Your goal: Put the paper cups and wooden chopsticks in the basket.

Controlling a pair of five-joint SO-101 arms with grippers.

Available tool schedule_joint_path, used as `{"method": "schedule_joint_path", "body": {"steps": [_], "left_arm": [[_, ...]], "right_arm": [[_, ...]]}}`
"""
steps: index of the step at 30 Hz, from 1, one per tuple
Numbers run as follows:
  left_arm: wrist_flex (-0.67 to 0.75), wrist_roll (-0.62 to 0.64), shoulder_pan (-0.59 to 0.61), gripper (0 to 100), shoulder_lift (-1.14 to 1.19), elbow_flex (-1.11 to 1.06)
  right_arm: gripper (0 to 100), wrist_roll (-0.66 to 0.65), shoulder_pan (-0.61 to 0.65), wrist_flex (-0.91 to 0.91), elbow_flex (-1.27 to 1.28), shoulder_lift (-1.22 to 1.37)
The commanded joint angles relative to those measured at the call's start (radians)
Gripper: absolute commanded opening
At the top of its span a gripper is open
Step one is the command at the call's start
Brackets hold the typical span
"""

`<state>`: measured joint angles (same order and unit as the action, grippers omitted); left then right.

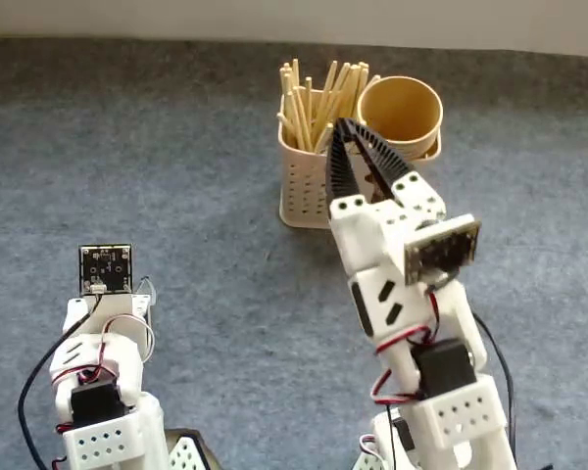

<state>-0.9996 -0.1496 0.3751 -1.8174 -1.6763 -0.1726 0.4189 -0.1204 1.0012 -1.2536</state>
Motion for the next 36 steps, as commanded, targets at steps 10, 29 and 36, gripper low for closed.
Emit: {"method": "schedule_joint_path", "body": {"steps": [10,29,36], "left_arm": [[0.002,-0.006,0.012,19,-0.004,-0.019],[-0.072,-0.006,-0.140,19,-0.004,-0.019],[-0.077,-0.006,-0.170,19,-0.004,-0.019]], "right_arm": [[0.5,0.005,0.039,-0.344,-0.007,-0.320],[0.9,0.011,-0.027,-0.461,0.297,-0.585],[0.9,0.011,-0.137,-0.595,0.321,-0.585]]}}
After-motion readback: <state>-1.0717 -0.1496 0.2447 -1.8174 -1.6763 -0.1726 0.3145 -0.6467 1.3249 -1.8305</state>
